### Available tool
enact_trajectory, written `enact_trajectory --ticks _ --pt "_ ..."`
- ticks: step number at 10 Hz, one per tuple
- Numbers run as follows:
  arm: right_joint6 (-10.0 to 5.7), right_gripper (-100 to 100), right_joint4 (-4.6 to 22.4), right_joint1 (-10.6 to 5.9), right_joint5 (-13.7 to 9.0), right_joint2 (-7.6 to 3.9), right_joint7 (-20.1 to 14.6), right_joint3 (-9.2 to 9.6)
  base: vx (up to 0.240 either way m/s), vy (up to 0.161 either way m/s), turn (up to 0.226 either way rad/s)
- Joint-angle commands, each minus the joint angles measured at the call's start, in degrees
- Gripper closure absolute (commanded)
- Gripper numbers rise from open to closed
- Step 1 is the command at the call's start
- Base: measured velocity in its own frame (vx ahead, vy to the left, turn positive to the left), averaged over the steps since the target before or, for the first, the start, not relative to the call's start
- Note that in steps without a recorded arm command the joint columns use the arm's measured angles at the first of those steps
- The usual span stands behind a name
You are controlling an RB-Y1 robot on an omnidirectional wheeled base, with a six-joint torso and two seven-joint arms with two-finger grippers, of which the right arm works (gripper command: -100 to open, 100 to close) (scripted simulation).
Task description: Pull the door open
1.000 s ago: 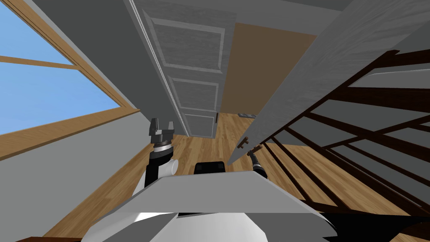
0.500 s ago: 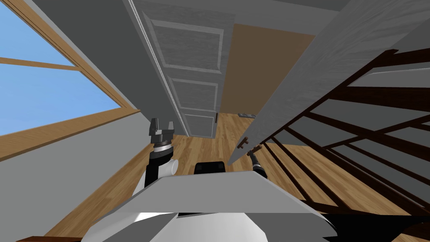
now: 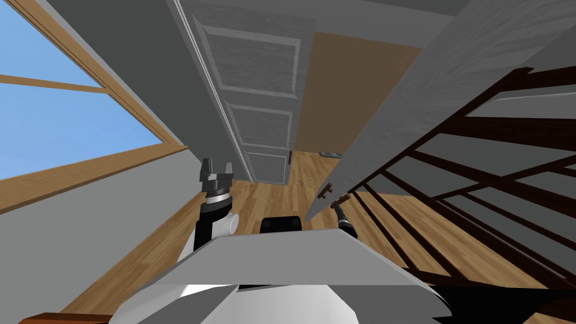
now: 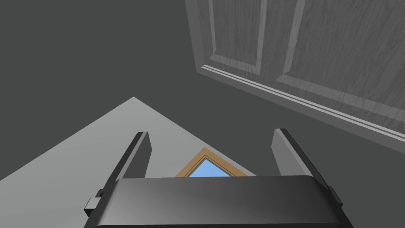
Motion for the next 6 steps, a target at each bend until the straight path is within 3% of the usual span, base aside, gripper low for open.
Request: enact_trajectory --ticks 1,4,6 --pt "-0.40 100 -1.2 -1.32 -0.7 0.20 -2.3 0.14 -0.043 -0.046 0.063" --pt "-0.40 100 0.5 -1.32 -0.7 0.20 -2.3 0.14 -0.006 -0.019 0.009" --pt "-0.40 100 -1.1 -1.32 -0.7 0.20 -2.3 0.14 -0.005 0.009 -0.012"
